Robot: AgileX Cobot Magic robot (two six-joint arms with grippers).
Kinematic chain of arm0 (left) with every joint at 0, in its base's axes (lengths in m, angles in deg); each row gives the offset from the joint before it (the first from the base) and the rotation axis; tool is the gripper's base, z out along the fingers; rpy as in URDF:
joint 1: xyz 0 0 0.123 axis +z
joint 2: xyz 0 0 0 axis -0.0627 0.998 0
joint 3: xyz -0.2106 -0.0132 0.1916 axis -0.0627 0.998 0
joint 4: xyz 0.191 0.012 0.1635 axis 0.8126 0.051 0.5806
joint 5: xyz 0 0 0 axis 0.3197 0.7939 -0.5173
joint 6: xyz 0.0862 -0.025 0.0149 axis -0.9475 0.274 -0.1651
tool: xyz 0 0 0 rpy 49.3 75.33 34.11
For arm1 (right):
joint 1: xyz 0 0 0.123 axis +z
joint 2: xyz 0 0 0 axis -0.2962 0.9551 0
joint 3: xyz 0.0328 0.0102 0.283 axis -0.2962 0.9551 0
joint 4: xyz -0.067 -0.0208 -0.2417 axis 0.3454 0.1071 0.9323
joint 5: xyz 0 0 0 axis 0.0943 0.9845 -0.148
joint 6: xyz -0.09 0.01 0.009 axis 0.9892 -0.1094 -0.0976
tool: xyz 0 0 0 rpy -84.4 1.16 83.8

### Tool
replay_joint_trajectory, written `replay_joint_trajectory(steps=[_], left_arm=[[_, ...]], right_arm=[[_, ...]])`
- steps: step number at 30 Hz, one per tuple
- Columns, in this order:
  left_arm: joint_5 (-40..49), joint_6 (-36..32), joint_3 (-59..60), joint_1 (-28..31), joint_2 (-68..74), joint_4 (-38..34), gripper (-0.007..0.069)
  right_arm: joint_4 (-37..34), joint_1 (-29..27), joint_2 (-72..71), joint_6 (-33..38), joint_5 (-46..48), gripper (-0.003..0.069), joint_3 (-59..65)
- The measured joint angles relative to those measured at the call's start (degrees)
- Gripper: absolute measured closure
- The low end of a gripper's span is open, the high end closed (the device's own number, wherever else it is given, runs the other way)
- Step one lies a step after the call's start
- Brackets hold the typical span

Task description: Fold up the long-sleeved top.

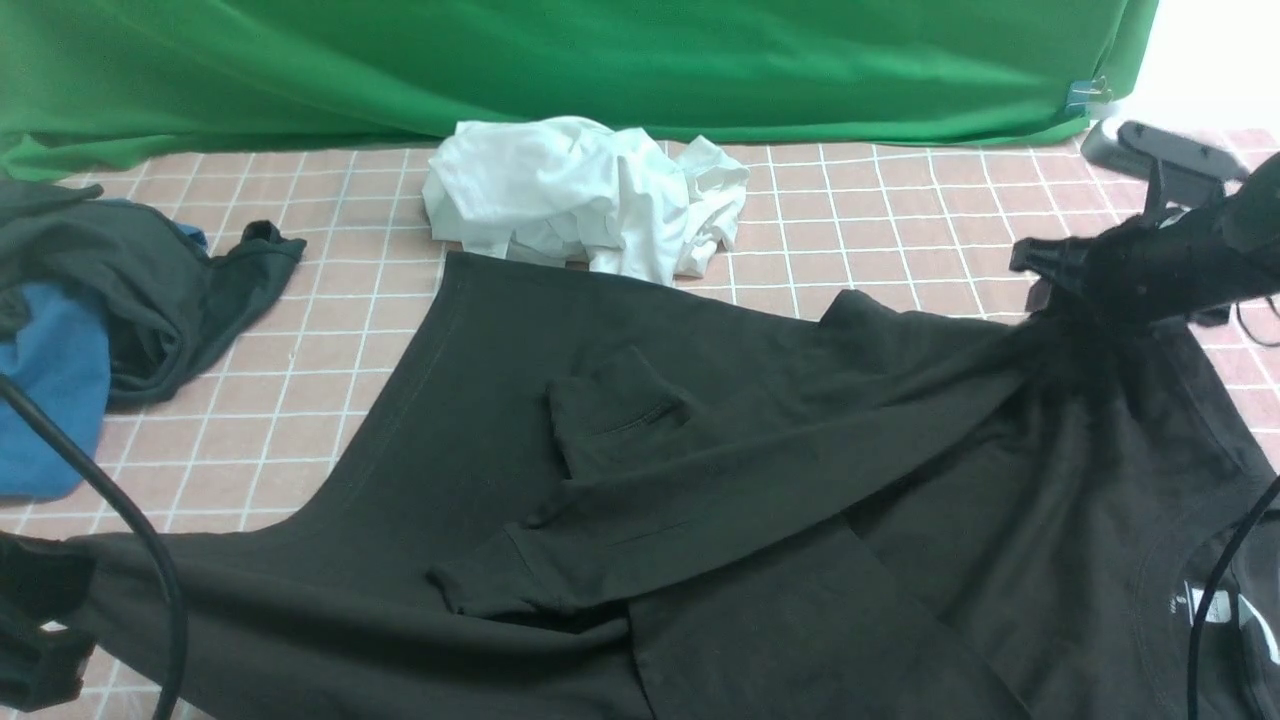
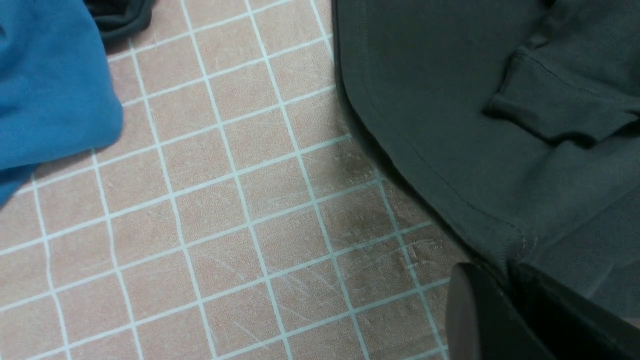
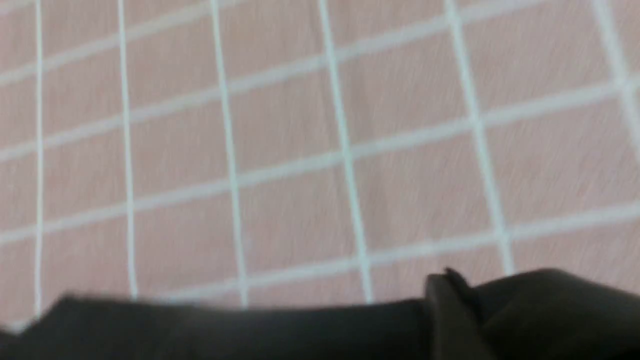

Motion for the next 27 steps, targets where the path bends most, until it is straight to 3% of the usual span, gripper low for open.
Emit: replay_joint_trajectory(steps=[3, 5, 8, 9, 10, 14, 17, 20, 25, 27], left_arm=[[0.0, 0.0, 0.0, 0.0, 0.0, 0.0, 0.0589], [0.0, 0.0, 0.0, 0.0, 0.0, 0.0, 0.0589], [0.19, 0.0, 0.0, 0.0, 0.0, 0.0, 0.0589], [0.32, 0.0, 0.0, 0.0, 0.0, 0.0, 0.0589], [0.38, 0.0, 0.0, 0.0, 0.0, 0.0, 0.0589], [0.38, 0.0, 0.0, 0.0, 0.0, 0.0, 0.0589], [0.46, 0.0, 0.0, 0.0, 0.0, 0.0, 0.0589], [1.32, 0.0, 0.0, 0.0, 0.0, 0.62, 0.0589], [1.8, 0.0, 0.0, 0.0, 0.0, 1.51, 0.0589], [1.8, 0.0, 0.0, 0.0, 0.0, 1.51, 0.0589]], right_arm=[[-0.06, 0.0, 0.0, 0.86, -4.49, 0.0558, 0.0], [-0.12, 0.0, 0.0, 1.27, -6.48, 0.0575, 0.0], [-0.12, 0.0, 0.0, 1.27, -7.38, 0.0531, 0.0], [-0.17, 0.0, 0.0, 1.27, -7.51, 0.0508, 0.0], [-0.16, 0.0, 0.0, 1.27, -7.77, 0.0404, 0.0], [-0.16, 0.0, 0.11, 1.27, -10.49, 0.0146, 0.0], [-0.11, -0.2, 0.11, 1.43, -13.53, 0.0048, 0.0], [-0.11, -1.09, -0.11, 1.56, -11.29, 0.0064, 0.0], [1.77, -3.17, -2.59, 2.87, 2.63, 0.0182, 0.0], [2.84, -3.37, -3.76, 2.93, 5.19, 0.0192, 0.0]])
